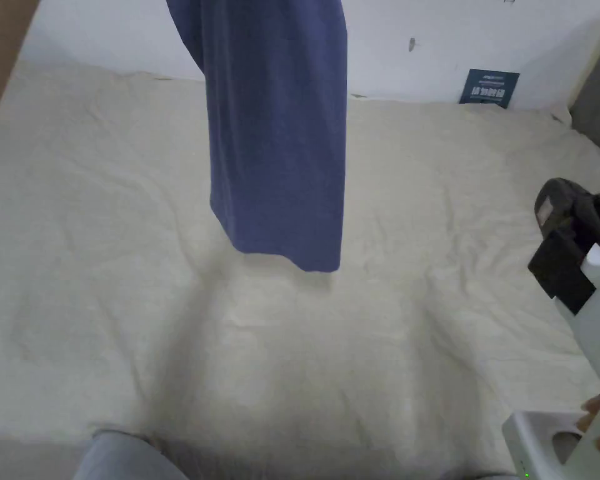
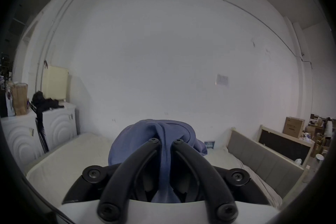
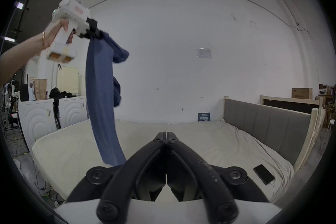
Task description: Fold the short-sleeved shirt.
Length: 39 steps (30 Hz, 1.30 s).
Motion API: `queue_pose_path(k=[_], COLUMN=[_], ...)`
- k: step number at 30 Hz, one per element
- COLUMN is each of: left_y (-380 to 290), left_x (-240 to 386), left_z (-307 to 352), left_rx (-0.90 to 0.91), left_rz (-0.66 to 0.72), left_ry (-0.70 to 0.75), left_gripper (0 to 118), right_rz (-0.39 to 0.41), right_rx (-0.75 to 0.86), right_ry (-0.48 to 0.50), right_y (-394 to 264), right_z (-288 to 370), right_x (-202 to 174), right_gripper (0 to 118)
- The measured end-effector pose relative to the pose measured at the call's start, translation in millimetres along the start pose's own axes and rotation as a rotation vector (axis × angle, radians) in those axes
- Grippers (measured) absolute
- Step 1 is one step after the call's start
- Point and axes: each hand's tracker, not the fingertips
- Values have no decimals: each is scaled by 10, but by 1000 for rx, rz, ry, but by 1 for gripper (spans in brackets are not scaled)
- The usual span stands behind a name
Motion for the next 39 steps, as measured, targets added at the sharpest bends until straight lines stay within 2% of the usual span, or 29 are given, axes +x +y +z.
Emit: queue_pose_path(k=[3, 8, 13, 17, 18, 19, 20, 21, 22, 24, 28, 32, 34, 39], left_y=[-623, -2076, -3526, -4278, -4363, -4372, -4358, -4284, -4193, -3974, -3395, -3169, -3186, -3346], left_x=[157, 358, 422, 457, 450, 423, 401, 354, 307, 231, -26, -232, -311, -464], left_z=[-253, -570, -519, -334, -290, -273, -272, -272, -279, -229, 71, 467, 686, 1102], left_rx=[-122, -404, -717, -878, -880, -880, -884, -888, -879, -792, -474, -238, -151, -84], left_rz=[-14, -70, -71, -142, -132, -103, -71, -17, 30, 84, 123, -21, -135, -160], left_ry=[-20, -47, -52, -41, -42, -48, -47, -53, -72, -98, -87, 37, 151, 220], left_gripper=[7, 7, 7, 9, 19, 19, 25, 47, 75, 117, 118, 118, 118, 118], right_rz=[-12, -31, -33, -36, -38, -41, -44, -46, -45, -41, -33, -19, -8, 14], right_rx=[-19, -48, -75, -99, -106, -112, -116, -125, -131, -137, -150, -138, -128, -118], right_ry=[-22, -45, -59, -71, -74, -76, -76, -74, -70, -65, -39, -5, 18, 55], right_y=[-59, -149, -212, -270, -282, -297, -307, -320, -330, -349, -365, -381, -387, -432], right_z=[42, 53, 22, -37, -50, -59, -70, -91, -109, -143, -269, -419, -508, -676], right_x=[80, 161, 213, 258, 265, 275, 278, 275, 269, 245, 155, 30, -49, -225], right_gripper=[1, 1, 1, 1, 1, 1, 1, 1, 1, 1, 1, 1, 1, 1])
